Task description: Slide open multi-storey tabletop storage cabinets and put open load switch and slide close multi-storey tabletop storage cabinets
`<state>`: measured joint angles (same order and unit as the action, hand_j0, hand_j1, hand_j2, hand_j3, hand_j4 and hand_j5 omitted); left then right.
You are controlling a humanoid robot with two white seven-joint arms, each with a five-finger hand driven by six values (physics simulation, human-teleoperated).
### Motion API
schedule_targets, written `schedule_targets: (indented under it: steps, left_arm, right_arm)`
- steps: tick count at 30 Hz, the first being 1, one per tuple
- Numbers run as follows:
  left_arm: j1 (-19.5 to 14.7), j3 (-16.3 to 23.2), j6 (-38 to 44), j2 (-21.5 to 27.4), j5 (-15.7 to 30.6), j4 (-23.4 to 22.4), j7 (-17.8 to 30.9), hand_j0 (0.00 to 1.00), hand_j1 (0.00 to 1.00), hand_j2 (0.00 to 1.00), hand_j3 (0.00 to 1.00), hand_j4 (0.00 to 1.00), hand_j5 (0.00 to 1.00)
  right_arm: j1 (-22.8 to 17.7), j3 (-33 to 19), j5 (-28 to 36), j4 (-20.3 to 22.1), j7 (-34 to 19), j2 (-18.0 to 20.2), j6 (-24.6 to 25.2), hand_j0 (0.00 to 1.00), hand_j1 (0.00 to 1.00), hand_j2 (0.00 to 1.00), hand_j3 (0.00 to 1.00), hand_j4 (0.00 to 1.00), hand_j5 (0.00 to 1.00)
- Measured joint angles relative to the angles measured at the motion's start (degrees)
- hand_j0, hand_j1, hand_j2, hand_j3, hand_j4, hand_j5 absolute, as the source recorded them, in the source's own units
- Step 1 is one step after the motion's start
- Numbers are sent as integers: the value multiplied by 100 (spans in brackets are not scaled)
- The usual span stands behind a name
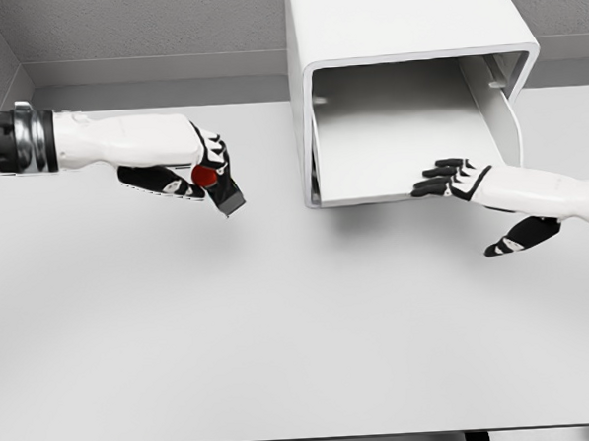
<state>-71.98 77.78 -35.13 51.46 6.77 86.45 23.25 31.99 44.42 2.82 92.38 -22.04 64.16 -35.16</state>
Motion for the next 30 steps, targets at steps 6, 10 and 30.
schedule_targets:
  steps: [6,10,30]
  left_arm:
    - [-238,1,-1,14,-6,240,1,42,42,42,42,42,42]
    - [-369,1,0,6,-7,405,5,42,42,42,42,42,42]
    - [-1011,-3,2,21,44,722,-2,42,42,42,42,42,42]
  right_arm:
    - [-202,-46,237,170,4,156,64,100,100,100,100,100,100]
    - [-299,-73,92,284,161,342,6,100,100,100,100,100,100]
    - [-369,-681,103,450,759,625,8,100,100,100,100,100,100]
